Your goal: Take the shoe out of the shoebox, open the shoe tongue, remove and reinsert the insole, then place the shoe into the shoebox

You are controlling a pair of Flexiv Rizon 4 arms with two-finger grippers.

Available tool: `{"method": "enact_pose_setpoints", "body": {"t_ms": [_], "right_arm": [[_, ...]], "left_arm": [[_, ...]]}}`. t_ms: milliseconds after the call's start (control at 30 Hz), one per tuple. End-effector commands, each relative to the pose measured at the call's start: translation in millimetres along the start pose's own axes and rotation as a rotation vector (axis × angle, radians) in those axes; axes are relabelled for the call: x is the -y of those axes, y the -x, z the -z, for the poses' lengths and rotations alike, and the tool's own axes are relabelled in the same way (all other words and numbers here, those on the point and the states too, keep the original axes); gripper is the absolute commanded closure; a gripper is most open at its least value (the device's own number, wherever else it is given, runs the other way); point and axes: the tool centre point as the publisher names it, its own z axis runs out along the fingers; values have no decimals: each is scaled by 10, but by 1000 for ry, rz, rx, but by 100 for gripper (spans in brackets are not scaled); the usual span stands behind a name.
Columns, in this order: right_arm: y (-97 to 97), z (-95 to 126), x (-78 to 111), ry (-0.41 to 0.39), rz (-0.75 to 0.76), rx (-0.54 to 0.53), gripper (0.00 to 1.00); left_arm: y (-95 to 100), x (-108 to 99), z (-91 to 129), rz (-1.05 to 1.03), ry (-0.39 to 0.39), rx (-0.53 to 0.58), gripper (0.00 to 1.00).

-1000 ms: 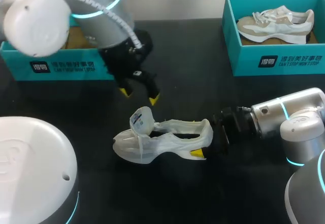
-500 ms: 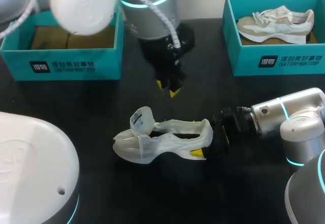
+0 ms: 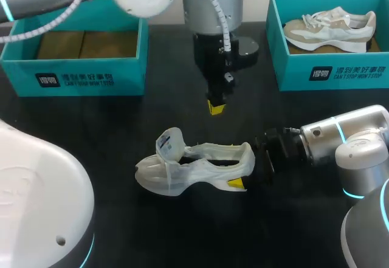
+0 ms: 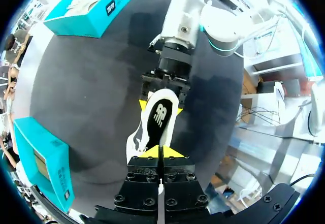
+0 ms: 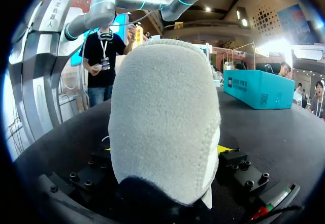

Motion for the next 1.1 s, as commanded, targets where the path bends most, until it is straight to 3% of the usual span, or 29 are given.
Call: {"method": "enact_pose_setpoints", "body": {"t_ms": [33, 367, 500, 667, 733, 800, 1100], "right_arm": [[-12, -11, 19, -4, -2, 0, 100], [-12, -11, 19, -4, -2, 0, 100], [-12, -11, 19, -4, -2, 0, 100], [-12, -11, 19, -4, -2, 0, 100], [-12, -11, 19, -4, -2, 0, 100], [-12, -11, 19, -4, -2, 0, 100], [-12, -11, 19, -4, -2, 0, 100]], "left_arm": [[12, 54, -14, 0, 82, -4, 100], [12, 54, -14, 0, 82, -4, 100], [-51, 29, -136, -224, 40, -48, 100], [-80, -16, -288, -345, 27, -2, 100], [-106, -50, -330, -458, -14, -10, 100], [-128, -80, -332, -505, 28, 36, 100], [-128, -80, -332, -505, 28, 36, 100]]}}
